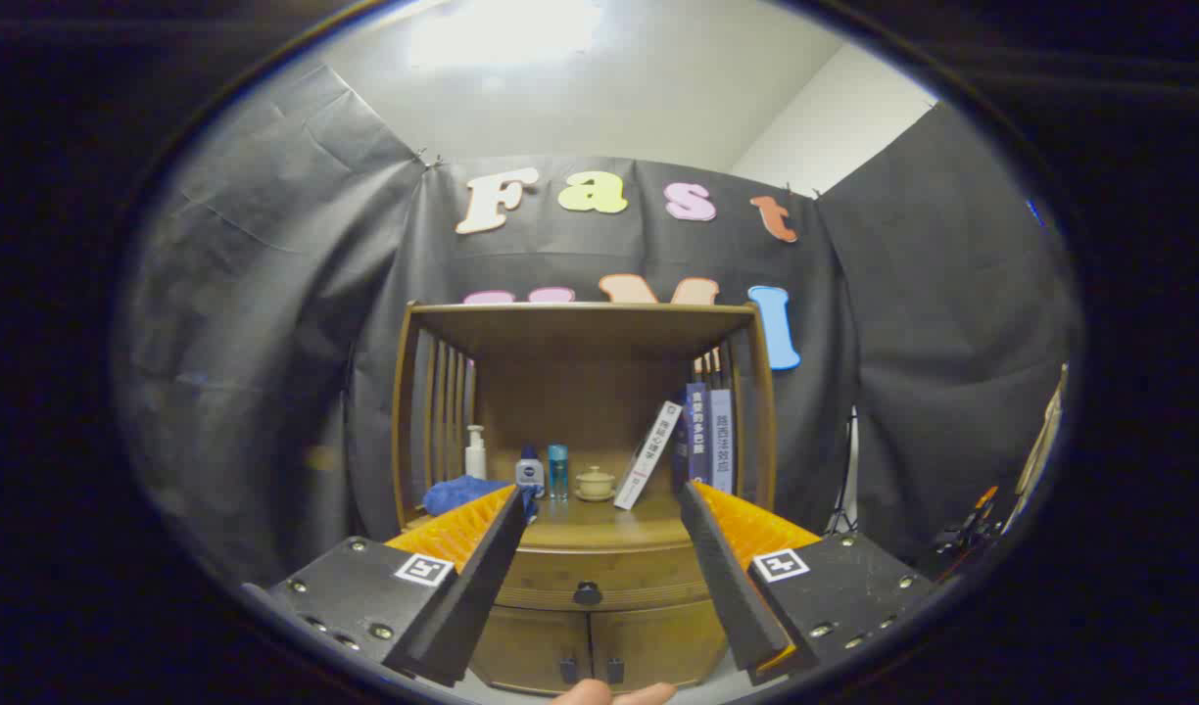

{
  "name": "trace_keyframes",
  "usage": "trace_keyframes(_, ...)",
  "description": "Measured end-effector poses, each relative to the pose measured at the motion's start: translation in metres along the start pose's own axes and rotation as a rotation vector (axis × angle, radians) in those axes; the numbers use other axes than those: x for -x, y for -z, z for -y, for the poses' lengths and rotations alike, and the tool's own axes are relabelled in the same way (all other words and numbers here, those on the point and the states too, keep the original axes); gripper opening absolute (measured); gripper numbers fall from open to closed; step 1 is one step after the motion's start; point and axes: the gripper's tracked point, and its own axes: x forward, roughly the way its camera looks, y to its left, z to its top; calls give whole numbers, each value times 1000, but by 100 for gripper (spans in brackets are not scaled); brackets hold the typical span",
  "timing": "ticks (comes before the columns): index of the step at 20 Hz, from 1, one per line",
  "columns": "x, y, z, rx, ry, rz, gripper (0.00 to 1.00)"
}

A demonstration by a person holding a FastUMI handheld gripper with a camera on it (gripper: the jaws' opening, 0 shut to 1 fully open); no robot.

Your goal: Pull open the drawer, take out the items inside it, and place them on the countertop above the cabinet.

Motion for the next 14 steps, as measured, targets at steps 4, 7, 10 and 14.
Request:
trace_keyframes(4,4,-1,7,-10,25,7,96)
trace_keyframes(7,5,-2,13,-29,42,22,95)
trace_keyframes(10,7,1,18,-29,57,23,96)
trace_keyframes(14,5,9,20,-27,67,1,95)
